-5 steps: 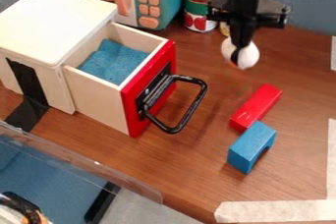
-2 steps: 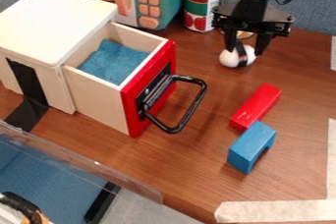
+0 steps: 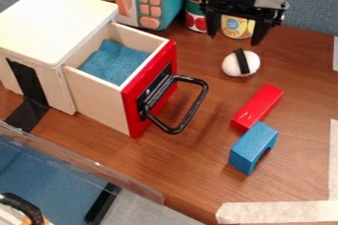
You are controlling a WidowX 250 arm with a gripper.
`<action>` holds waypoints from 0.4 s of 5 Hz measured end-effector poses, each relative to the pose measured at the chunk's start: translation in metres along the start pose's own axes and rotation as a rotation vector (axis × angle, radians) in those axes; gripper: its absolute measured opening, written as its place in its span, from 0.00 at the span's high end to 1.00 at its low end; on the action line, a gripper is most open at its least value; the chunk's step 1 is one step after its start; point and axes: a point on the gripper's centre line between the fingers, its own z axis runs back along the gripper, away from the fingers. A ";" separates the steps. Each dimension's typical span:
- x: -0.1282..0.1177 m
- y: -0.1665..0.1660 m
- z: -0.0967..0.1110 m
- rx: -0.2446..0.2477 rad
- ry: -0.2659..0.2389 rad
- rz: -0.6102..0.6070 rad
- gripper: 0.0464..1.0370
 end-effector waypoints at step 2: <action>-0.032 0.022 0.061 -0.018 0.034 -0.076 0.04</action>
